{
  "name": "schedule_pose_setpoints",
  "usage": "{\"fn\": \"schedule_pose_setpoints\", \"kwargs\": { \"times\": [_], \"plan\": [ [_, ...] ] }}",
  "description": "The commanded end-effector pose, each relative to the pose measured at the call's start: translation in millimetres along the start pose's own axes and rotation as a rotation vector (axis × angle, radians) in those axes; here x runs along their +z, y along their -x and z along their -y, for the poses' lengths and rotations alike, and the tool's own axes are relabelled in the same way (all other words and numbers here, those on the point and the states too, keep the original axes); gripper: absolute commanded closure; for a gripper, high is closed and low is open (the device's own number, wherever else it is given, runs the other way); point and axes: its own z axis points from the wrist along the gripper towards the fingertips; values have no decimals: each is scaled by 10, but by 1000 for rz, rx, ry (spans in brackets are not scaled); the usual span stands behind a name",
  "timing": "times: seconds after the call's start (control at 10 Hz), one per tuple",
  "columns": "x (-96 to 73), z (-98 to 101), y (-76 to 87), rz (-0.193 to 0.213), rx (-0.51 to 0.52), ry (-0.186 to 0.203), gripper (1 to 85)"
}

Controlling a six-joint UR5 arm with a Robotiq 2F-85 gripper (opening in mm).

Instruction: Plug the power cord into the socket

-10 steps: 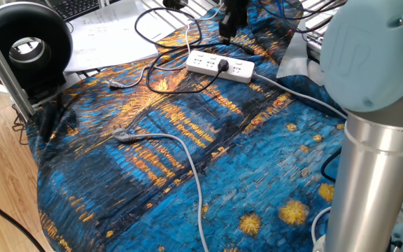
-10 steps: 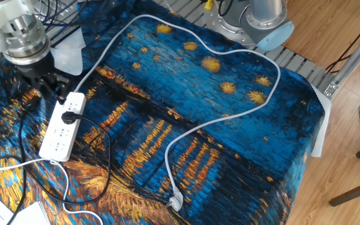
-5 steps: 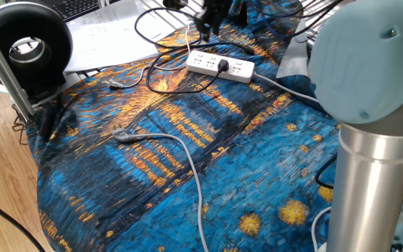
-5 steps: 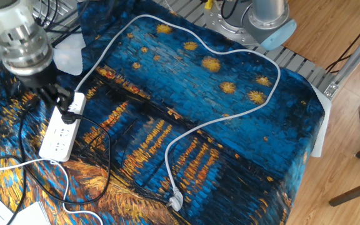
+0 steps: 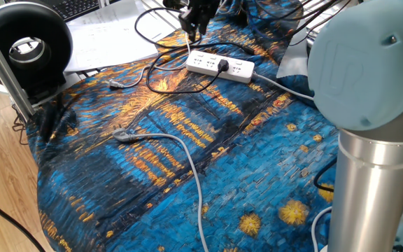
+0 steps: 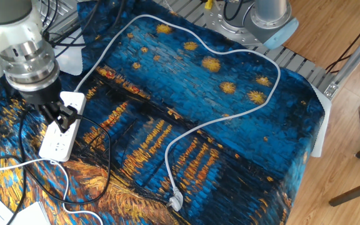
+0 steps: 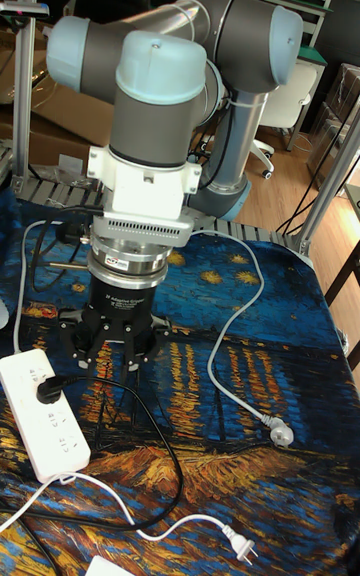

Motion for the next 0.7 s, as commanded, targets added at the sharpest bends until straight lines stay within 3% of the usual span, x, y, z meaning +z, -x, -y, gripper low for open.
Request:
{"fn": "schedule_pose_setpoints", "kwargs": {
  "times": [0.0, 0.2, 0.6],
  "plan": [
    [18, -45, 59, 24, 5, 13, 443],
    [22, -72, 142, 48, 13, 12, 443],
    [41, -66, 104, 29, 18, 8, 443]
  ]
}}
